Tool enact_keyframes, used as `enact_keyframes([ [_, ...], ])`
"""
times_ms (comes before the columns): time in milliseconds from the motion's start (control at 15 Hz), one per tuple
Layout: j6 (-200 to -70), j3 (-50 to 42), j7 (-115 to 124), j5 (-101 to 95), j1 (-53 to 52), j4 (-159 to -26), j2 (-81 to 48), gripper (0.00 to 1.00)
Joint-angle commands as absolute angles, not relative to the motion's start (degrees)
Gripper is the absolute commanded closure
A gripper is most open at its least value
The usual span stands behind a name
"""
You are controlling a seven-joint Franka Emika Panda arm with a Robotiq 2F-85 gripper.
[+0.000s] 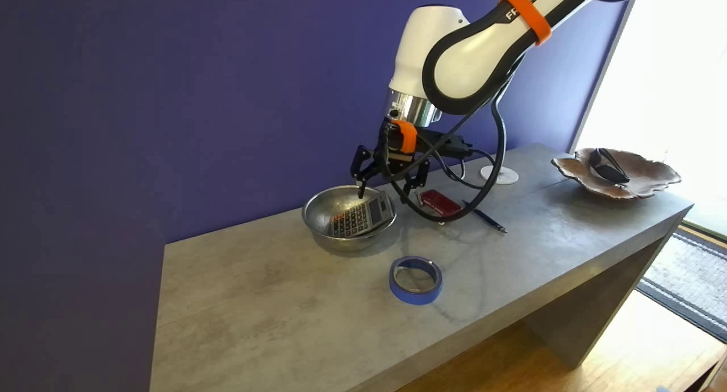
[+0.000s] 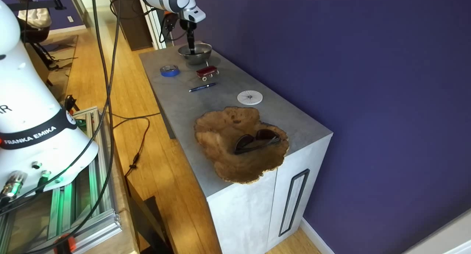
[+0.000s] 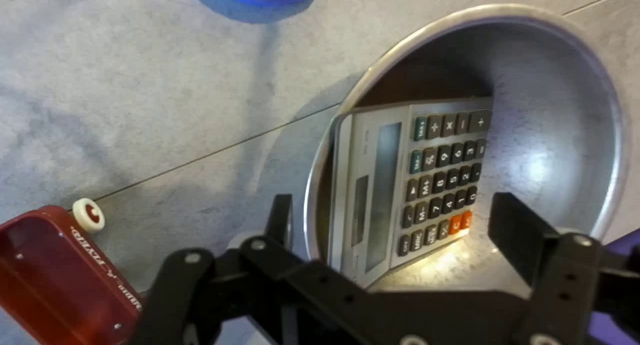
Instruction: Pick up the calculator and put it on the right side of the table
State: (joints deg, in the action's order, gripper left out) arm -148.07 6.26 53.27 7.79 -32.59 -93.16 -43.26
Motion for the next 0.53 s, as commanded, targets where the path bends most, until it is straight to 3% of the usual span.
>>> enact_keyframes([
  [0, -147.1, 7.2, 52.4, 7.1, -32.7, -88.5, -46.3, 0.0],
  [467, -145.6, 7.1, 48.8, 7.0, -32.6, -84.0, -49.8, 0.0],
])
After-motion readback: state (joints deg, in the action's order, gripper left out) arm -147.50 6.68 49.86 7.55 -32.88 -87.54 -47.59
